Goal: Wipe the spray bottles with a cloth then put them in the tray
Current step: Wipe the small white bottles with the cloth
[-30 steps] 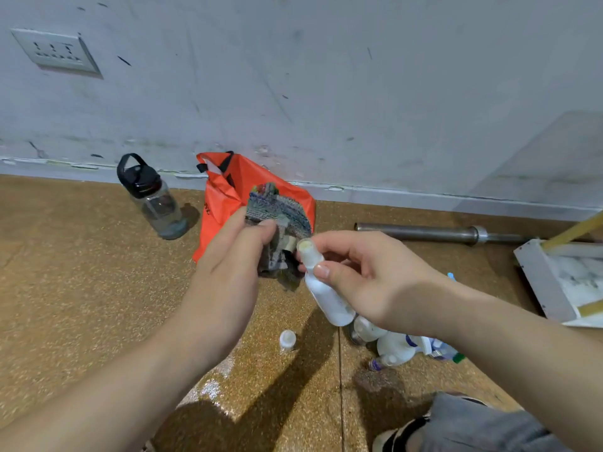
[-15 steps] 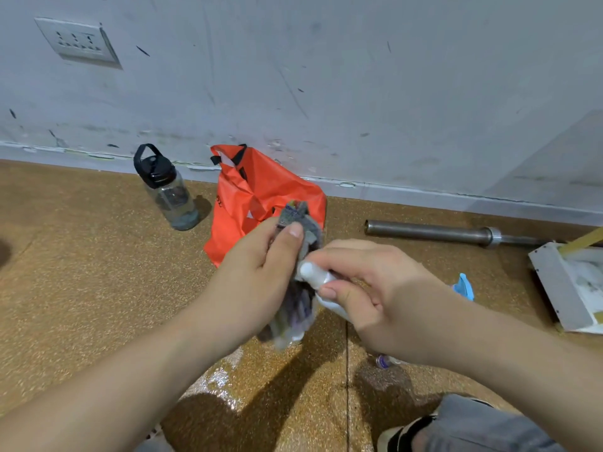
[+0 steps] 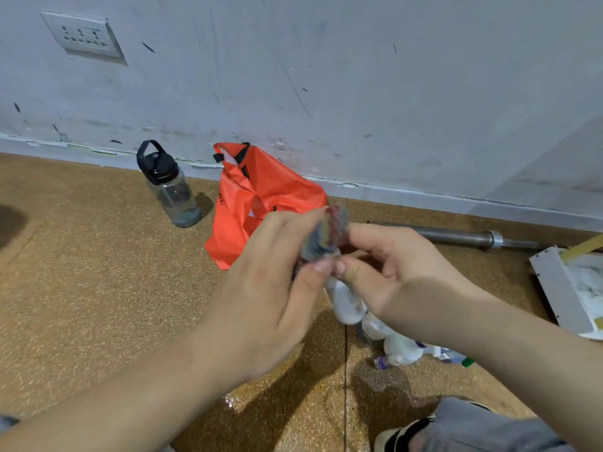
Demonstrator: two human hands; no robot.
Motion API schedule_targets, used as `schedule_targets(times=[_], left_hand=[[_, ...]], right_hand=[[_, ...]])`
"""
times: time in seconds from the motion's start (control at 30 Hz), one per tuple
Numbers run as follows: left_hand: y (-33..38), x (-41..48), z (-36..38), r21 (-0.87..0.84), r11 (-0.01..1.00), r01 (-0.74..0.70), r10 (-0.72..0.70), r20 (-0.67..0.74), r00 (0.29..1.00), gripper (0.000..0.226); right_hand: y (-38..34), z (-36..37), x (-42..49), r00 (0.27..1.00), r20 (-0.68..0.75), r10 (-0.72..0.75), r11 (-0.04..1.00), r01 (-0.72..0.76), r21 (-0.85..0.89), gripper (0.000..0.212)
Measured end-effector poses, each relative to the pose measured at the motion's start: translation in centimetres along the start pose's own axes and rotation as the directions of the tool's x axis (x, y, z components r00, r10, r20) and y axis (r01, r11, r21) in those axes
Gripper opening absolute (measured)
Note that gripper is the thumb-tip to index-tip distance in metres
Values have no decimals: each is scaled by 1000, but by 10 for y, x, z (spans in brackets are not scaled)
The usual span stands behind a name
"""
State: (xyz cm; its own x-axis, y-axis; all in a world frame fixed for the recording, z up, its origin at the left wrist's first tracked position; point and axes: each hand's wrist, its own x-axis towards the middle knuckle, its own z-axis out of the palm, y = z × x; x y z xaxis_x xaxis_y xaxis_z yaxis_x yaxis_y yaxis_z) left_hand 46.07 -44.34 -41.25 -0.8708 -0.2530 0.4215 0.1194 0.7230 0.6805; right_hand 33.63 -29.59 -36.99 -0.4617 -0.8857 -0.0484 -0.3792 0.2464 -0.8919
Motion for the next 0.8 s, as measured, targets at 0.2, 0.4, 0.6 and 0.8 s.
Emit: schedule_targets(times=[0.2,0.4,0.6,0.8], left_hand=[[-20,12,11,-630,389,672,-758,195,622,38],[-11,18,15,-649,509,566,-637,158,754,32],[14,11,22,-373,839,396,-368,145,918,65],[10,1,11,-449,778,439,-386,209,898,45]], right_hand=[[-2,-12,7,915,9,402,773,-345,533,20],[6,-13,11,870,87,486,650,-426,629,23],[4,-7,11,875,19,484,708,-404,579,29],[2,8,8,948,-57,312,830,-243,502,30]])
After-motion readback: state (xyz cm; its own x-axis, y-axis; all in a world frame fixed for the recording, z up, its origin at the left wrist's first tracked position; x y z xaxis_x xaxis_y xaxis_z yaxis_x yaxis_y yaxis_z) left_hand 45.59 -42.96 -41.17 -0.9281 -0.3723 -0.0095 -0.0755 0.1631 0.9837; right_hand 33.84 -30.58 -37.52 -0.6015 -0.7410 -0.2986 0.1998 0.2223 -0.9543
